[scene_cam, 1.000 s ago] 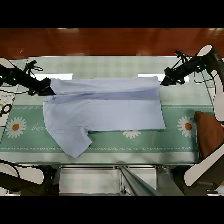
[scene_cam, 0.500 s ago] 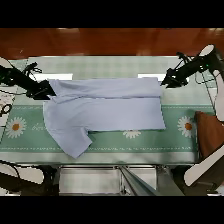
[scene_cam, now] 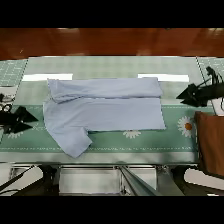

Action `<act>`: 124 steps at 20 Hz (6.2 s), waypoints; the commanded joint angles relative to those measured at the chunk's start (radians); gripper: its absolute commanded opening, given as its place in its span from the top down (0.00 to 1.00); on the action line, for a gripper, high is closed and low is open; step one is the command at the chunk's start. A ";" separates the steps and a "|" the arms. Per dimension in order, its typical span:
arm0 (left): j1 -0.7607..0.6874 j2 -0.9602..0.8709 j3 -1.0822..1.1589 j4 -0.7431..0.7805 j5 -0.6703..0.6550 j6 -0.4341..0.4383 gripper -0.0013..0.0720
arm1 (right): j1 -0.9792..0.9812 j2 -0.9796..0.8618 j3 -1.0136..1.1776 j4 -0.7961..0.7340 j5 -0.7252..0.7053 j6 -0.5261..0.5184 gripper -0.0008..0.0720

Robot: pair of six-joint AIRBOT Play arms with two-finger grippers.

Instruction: Fold the shirts.

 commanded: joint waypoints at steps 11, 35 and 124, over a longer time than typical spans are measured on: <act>-0.113 0.124 -0.395 -0.158 0.207 0.034 0.30 | -0.047 0.262 -0.539 0.259 -0.183 -0.186 0.41; -0.248 0.122 -0.236 -0.240 0.211 0.076 0.96 | 0.113 0.095 -0.385 0.261 -0.203 -0.171 0.96; -1.481 -0.840 1.066 -0.151 0.296 -0.282 0.96 | 0.172 0.422 0.158 0.108 0.109 -0.009 0.96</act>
